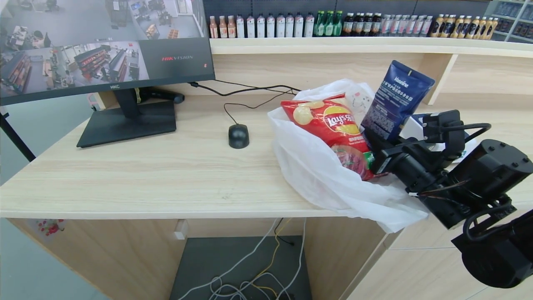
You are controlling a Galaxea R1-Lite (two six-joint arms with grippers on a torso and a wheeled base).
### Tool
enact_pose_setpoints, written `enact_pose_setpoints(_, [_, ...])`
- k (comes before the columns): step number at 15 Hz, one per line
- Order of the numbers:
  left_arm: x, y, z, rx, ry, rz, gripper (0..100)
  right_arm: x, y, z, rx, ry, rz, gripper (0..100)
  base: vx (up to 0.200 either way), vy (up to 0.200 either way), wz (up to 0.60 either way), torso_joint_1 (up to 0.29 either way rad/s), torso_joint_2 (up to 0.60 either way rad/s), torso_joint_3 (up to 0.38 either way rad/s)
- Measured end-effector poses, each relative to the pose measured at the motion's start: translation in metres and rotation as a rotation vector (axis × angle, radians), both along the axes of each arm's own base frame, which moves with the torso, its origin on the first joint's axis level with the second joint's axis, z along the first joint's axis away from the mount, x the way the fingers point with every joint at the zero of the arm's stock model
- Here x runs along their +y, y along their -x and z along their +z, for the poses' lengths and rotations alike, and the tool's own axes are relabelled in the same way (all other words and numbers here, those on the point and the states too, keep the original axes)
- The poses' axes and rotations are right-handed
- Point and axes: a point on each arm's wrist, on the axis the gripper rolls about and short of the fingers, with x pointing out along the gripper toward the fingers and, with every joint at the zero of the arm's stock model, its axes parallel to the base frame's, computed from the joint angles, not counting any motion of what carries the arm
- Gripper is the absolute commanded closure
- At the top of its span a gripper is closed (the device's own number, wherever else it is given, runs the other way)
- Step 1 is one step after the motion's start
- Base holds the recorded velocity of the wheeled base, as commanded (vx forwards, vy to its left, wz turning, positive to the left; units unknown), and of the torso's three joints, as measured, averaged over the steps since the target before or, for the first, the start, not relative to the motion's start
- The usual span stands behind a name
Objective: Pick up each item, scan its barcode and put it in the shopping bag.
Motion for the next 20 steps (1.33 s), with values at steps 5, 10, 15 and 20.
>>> enact_pose_setpoints(5, [0.0000,0.0000,0.0000,0.000,0.000,0.000,0,-0.0005,0.0017,-0.0002,0.001,-0.001,0.000,100,0.000,0.000,0.00,0.000,0.00,0.000])
enact_pose_setpoints(10, [0.0000,0.0000,0.0000,0.000,0.000,0.000,0,-0.0009,0.0017,-0.0006,0.001,-0.002,0.000,100,0.000,0.000,0.00,0.000,0.00,0.000])
enact_pose_setpoints(15, [0.0000,0.0000,0.0000,0.000,0.000,0.000,0,-0.0002,0.0016,-0.0041,0.015,0.005,0.013,0,0.000,0.000,0.00,0.000,0.00,0.000])
enact_pose_setpoints(20, [0.0000,0.0000,0.0000,0.000,0.000,0.000,0,0.0002,0.0013,-0.0042,0.015,-0.005,0.016,0,0.000,0.000,0.00,0.000,0.00,0.000])
